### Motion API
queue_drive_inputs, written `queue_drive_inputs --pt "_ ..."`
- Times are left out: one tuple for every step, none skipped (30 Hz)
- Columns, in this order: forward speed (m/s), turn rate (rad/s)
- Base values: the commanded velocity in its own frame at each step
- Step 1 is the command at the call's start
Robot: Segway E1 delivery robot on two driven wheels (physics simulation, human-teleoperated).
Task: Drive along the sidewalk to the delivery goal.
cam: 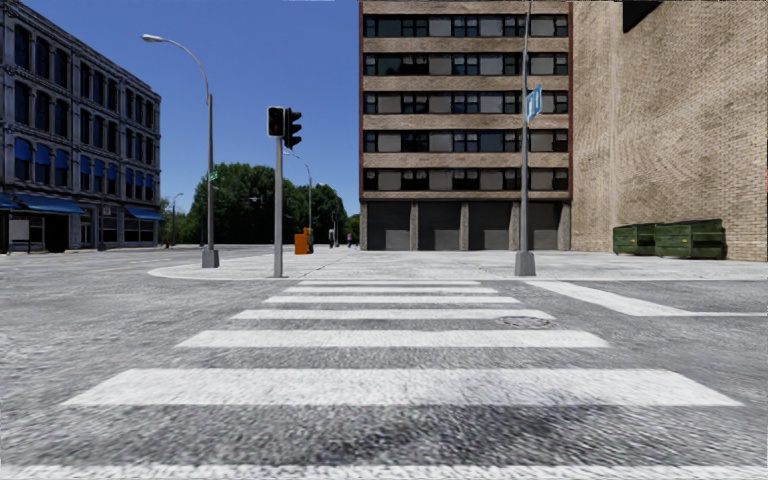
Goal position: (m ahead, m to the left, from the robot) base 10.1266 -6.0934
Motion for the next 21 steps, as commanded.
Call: queue_drive_inputs --pt "2.0 0.25" --pt "2.0 0.1" --pt "2.0 0.0" --pt "2.0 0.0" --pt "2.0 0.0" --pt "2.0 0.0" --pt "2.0 0.0" --pt "2.0 0.0" --pt "2.0 0.0" --pt "2.0 0.0" --pt "2.0 0.0" --pt "2.0 0.0" --pt "2.0 0.0" --pt "2.0 0.0" --pt "2.0 0.0" --pt "2.0 0.0" --pt "2.0 -0.22" --pt "2.0 -0.22" --pt "2.0 -0.69" --pt "2.0 -0.81" --pt "2.0 -0.83"
